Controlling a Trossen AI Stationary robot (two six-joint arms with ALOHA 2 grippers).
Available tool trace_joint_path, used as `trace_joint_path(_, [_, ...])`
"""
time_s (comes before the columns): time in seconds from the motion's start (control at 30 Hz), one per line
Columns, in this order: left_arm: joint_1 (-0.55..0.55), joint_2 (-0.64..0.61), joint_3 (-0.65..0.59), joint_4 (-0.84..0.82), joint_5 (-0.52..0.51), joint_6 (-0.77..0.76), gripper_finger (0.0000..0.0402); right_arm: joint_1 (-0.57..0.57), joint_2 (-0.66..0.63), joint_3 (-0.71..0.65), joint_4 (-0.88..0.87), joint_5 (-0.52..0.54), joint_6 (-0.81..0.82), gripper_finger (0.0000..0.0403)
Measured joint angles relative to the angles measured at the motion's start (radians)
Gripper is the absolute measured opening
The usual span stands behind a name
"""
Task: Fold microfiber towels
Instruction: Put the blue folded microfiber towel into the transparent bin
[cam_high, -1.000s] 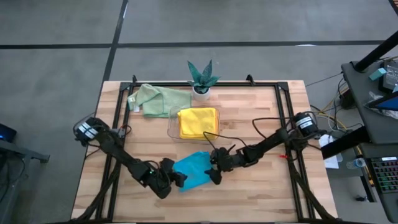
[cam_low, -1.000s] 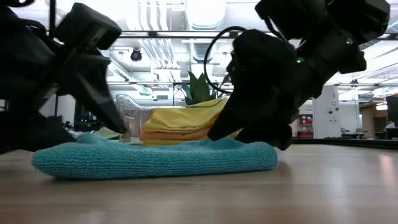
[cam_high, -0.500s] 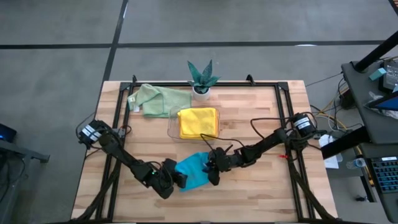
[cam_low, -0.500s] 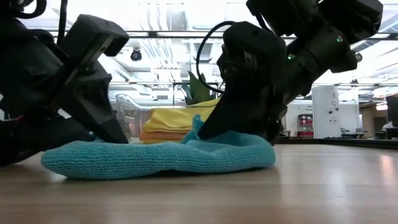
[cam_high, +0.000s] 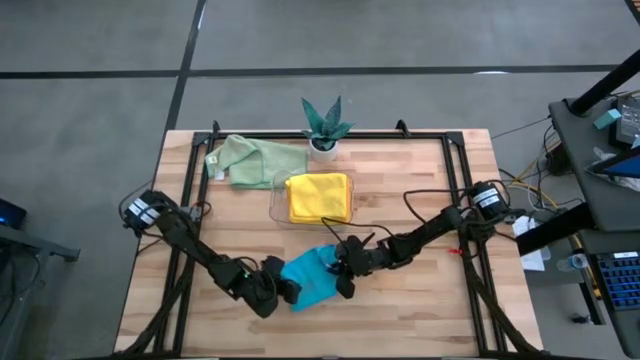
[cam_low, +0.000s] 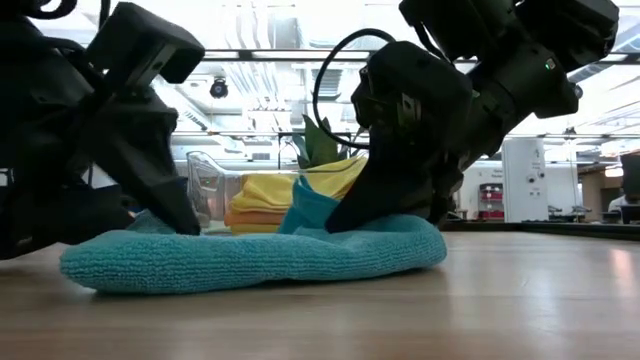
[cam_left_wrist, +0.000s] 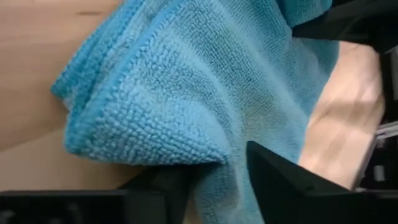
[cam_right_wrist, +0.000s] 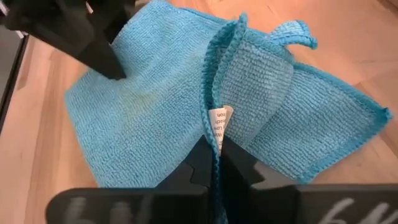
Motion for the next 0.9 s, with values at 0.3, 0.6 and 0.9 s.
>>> trace_joint_path(0.3, [0.001, -0.014, -0.008, 0.009, 0.003, -0.072, 0.0258, 0.001, 0.000, -0.004, 0.000, 0.007, -0.009, 0.0009])
trace_joint_path(0.6, [0.013, -0.001, -0.011, 0.052, -0.019, -0.033, 0.0275, 0.007, 0.000, -0.004, 0.011, 0.008, -0.020, 0.0009])
trace_joint_path(0.9, [0.018, 0.059, -0.011, 0.070, -0.024, -0.001, 0.0192, 0.021, -0.002, -0.005, 0.039, 0.007, -0.011, 0.0009])
